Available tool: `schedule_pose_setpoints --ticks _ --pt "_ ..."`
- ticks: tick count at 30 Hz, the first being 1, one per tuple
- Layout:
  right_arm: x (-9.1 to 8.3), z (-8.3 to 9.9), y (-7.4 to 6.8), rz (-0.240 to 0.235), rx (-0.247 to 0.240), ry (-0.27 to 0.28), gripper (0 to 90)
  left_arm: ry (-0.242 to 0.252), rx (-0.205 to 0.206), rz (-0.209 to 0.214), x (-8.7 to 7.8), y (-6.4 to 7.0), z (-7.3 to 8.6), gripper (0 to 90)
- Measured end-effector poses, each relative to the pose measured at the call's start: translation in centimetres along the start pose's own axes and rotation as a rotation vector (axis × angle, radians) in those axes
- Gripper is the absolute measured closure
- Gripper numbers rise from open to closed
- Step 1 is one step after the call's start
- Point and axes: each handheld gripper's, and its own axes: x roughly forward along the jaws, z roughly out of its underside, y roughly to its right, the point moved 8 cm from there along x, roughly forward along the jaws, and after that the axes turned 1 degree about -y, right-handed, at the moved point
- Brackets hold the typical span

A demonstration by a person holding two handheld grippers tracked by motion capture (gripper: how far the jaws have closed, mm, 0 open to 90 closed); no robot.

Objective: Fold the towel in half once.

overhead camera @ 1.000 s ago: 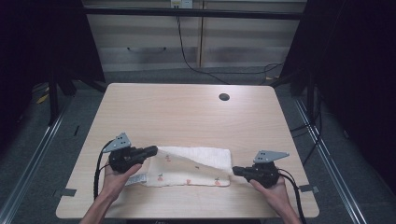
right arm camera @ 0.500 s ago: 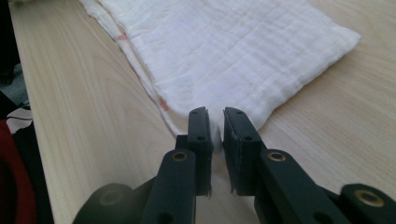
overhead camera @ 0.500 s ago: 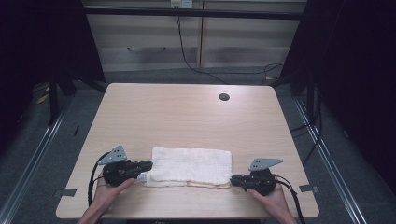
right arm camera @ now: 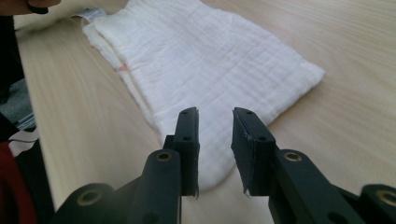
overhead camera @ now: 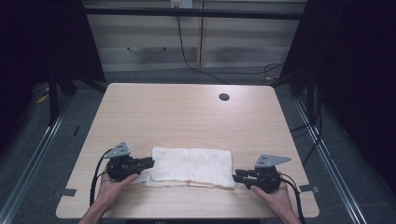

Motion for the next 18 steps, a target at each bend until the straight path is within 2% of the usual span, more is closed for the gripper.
schedule_pose_setpoints --ticks 2,5,7,9,10,12,14,15,16,18 --pt "1.2 -0.5 0.4 -0.002 -0.006 -0.016 72.5 -0.035 0.014 -0.013 0.9 -0.3 0.1 76.6" --pt "3.0 -1.6 1.1 -0.007 -0.022 -0.032 72.5 -0.062 -0.002 -0.022 2.1 -0.9 0.3 74.6" --pt "3.9 -2.5 1.9 0.004 -0.009 -0.025 72.5 -0.082 0.002 -0.03 2.6 -1.1 0.6 73.5" --pt "4.4 -3.3 3.0 0.022 0.006 -0.012 72.4 -0.127 0.021 -0.034 2.9 -1.0 1.2 73.5" --pt "4.4 -3.8 3.5 0.032 0.015 -0.001 72.4 -0.127 0.03 -0.037 3.0 -0.9 1.4 73.5" --pt "4.4 -4.6 4.5 0.051 0.031 0.013 72.4 -0.129 0.014 -0.026 2.9 -0.9 1.5 73.9" --pt "4.4 -5.2 5.6 0.08 0.015 -0.006 72.4 -0.12 -0.011 -0.021 2.9 -1.0 1.6 75.8" --pt "4.6 -5.3 6.1 0.098 -0.003 -0.03 72.6 -0.12 -0.005 -0.028 2.9 -1.0 1.6 76.3" --pt "4.6 -5.4 6.6 0.111 0.0 -0.043 72.9 -0.121 0.007 -0.037 2.9 -0.9 1.6 76.4" --pt "4.8 -5.8 7.3 0.084 0.04 -0.014 74.3 -0.123 0.028 -0.049 2.9 -0.7 1.6 76.2"
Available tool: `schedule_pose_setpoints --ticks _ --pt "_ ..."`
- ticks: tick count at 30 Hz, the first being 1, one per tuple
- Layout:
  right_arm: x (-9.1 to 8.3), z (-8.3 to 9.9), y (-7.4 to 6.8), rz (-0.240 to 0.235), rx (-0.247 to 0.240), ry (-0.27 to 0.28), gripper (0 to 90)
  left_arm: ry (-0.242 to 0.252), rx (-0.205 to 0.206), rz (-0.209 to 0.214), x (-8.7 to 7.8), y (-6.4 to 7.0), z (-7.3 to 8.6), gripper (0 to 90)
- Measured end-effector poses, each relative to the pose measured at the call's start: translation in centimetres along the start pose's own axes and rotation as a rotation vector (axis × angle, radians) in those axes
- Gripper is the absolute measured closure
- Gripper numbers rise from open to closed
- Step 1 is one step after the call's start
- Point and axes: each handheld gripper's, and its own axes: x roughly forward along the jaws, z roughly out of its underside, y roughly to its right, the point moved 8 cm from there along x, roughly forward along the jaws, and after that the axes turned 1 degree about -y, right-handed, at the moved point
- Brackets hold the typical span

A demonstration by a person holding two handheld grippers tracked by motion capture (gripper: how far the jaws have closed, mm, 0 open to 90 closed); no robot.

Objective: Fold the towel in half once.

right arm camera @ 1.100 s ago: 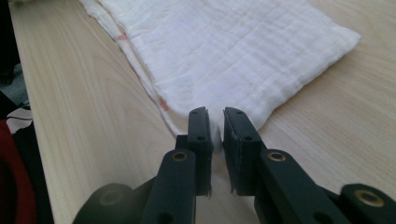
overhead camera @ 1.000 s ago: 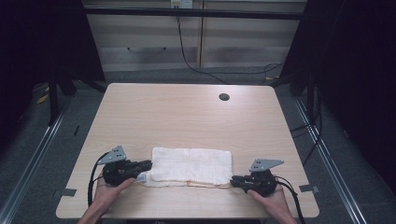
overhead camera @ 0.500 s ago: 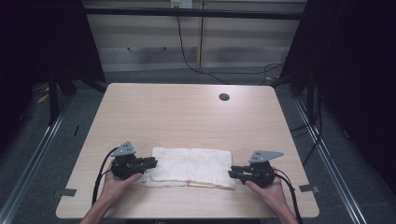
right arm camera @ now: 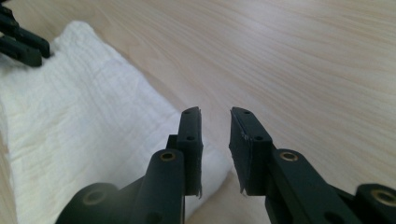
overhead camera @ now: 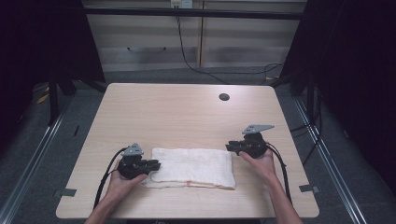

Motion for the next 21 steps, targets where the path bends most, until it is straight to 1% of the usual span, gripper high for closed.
schedule_pose_setpoints --ticks 1,2,3,4,6,8,10,11,12,13,15,16,17,18,20,21 --pt "0.2 0.0 0.2 0.001 0.01 -0.007 74.3 0.001 0.0 -0.002 0.0 0.0 0.0 76.2" --pt "0.6 0.2 0.5 0.011 0.011 -0.022 73.9 -0.001 0.001 -0.002 0.0 0.0 0.0 76.2" --pt "1.0 0.4 0.6 0.009 0.011 -0.036 72.7 0.0 -0.002 0.001 -0.1 0.0 0.1 76.2" --pt "1.4 0.6 0.6 0.002 0.009 -0.046 71.8 -0.001 -0.004 -0.001 -0.1 0.0 0.1 76.2" --pt "1.8 1.2 0.6 0.005 0.009 -0.064 69.8 -0.001 -0.005 0.0 -0.2 0.0 0.2 76.2" --pt "2.1 1.5 0.4 -0.008 0.018 -0.065 66.9 -0.004 0.007 -0.004 -0.3 0.1 0.3 76.1" --pt "2.2 1.9 0.4 -0.004 0.01 -0.08 65.3 -0.006 0.008 -0.005 -0.4 0.2 0.4 75.8" --pt "2.2 2.1 0.3 -0.017 0.004 -0.082 64.8 -0.004 0.004 -0.004 -0.5 0.2 0.4 75.2" --pt "2.2 2.3 0.3 -0.008 0.0 -0.09 64.4 -0.006 0.005 -0.003 -0.5 0.3 0.4 75.2" --pt "2.3 2.3 0.3 -0.006 -0.008 -0.088 64.4 -0.004 0.003 -0.001 -0.5 0.3 0.5 75.1" --pt "2.5 2.5 0.1 -0.012 -0.01 -0.086 65.4 -0.011 0.003 0.0 -0.6 0.4 0.5 74.2" --pt "2.6 2.4 0.0 -0.016 -0.015 -0.079 67.8 -0.011 0.003 0.003 -0.7 0.5 0.5 73.0" --pt "2.6 2.5 0.0 -0.02 -0.025 -0.083 69.1 -0.014 0.009 0.011 -0.7 0.6 0.5 70.8" --pt "2.6 2.5 -0.1 -0.012 -0.028 -0.086 70.4 -0.017 0.013 0.015 -0.7 0.6 0.5 68.1" --pt "2.7 2.5 -0.2 -0.008 -0.048 -0.085 75.0 -0.016 0.018 -0.004 -1.0 0.2 0.2 65.7" --pt "2.7 2.5 -0.2 -0.008 -0.056 -0.084 77.4 -0.008 0.01 -0.01 -1.2 -0.1 0.0 63.9"
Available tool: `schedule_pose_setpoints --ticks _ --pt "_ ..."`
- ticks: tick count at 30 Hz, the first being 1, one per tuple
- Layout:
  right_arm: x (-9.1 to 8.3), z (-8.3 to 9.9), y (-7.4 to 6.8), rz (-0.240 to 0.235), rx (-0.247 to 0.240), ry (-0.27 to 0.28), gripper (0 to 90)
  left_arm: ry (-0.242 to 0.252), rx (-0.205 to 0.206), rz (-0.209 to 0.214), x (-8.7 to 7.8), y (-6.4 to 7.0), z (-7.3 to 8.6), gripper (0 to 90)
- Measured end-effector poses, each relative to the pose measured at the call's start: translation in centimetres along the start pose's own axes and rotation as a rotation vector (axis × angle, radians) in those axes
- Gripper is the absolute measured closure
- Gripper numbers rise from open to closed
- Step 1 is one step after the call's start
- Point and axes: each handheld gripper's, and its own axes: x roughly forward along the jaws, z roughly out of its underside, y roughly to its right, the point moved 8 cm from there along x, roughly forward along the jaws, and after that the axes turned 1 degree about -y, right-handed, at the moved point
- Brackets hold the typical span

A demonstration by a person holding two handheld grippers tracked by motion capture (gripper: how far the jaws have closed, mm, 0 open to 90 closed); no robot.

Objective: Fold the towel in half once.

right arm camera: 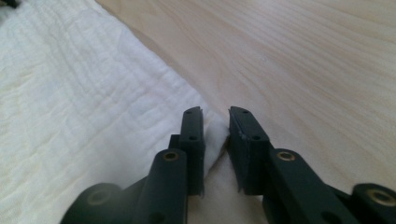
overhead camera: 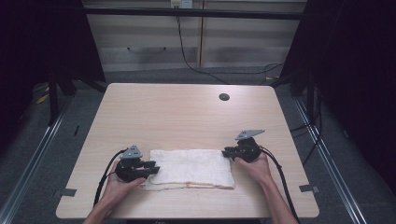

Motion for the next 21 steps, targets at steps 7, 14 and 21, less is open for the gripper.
schedule_pose_setpoints --ticks 7,14,21 --pt "0.1 0.0 -0.1 -0.021 0.002 -0.003 86.3 0.043 -0.052 -0.052 -0.3 -3.3 -2.6 59.3" --pt "0.1 0.1 -0.1 -0.028 0.014 0.004 86.6 -0.018 -0.063 -0.044 1.7 -4.4 -3.2 61.9" --pt "0.0 0.1 -0.1 -0.024 0.026 0.009 86.5 -0.049 -0.036 -0.061 2.4 -4.7 -2.4 69.3"
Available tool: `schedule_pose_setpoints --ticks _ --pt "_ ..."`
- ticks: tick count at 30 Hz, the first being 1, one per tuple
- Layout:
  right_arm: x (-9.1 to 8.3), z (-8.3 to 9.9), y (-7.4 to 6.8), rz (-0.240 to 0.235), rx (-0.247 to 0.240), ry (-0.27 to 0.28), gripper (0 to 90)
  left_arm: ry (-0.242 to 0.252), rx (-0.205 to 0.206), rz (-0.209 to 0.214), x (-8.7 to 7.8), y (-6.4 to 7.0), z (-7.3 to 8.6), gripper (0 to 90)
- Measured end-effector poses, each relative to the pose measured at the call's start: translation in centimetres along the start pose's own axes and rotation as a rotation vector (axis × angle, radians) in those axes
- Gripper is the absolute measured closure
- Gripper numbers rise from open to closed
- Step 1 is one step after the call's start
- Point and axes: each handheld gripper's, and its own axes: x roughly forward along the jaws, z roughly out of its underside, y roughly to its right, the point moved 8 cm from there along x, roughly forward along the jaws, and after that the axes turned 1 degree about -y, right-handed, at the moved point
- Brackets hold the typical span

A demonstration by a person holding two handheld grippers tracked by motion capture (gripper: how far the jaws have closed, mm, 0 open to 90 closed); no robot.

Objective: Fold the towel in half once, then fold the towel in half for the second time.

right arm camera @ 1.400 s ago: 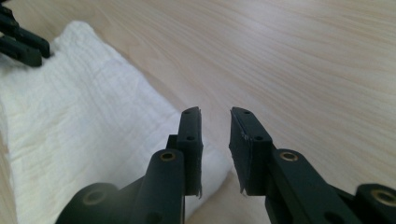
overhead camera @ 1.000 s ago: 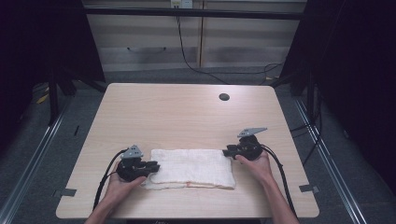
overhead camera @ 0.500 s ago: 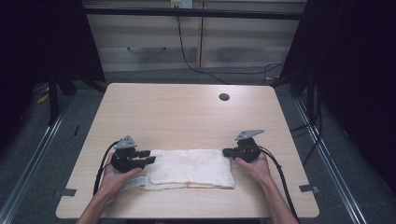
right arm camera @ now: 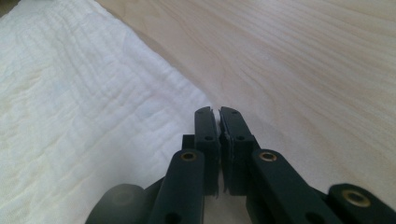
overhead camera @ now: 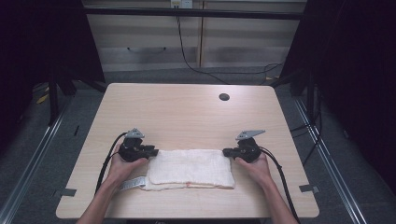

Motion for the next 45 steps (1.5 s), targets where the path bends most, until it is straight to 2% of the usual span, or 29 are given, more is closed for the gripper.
schedule_pose_setpoints --ticks 2,4,7,9,14,27,36,45 --pt "0.0 0.0 0.1 -0.001 -0.001 0.002 86.4 0.0 0.022 -0.014 0.0 0.1 0.1 73.8" --pt "0.0 0.0 0.1 -0.006 0.001 0.005 86.7 -0.005 0.04 -0.011 0.0 0.3 0.2 80.3" --pt "0.0 0.0 0.1 -0.006 0.004 0.004 87.0 0.007 0.04 -0.008 0.0 0.7 0.3 85.3" --pt "-0.1 -0.1 0.1 -0.011 0.016 0.008 87.0 0.018 0.031 0.001 0.0 0.8 0.4 85.8" --pt "-0.9 -0.7 0.4 -0.024 0.042 0.059 87.0 0.067 -0.025 0.034 -0.3 0.5 0.2 86.0" --pt "-2.7 -1.6 0.7 -0.021 0.056 0.119 87.1 0.174 -0.038 0.075 -2.1 1.3 -1.4 86.4" --pt "-3.6 -1.9 0.6 -0.012 0.043 0.136 87.2 0.189 -0.043 0.087 -2.2 1.5 -2.0 86.5" --pt "-5.0 -2.9 -0.4 -0.009 -0.007 0.163 87.2 0.192 -0.044 0.086 -2.1 1.6 -2.6 86.7"
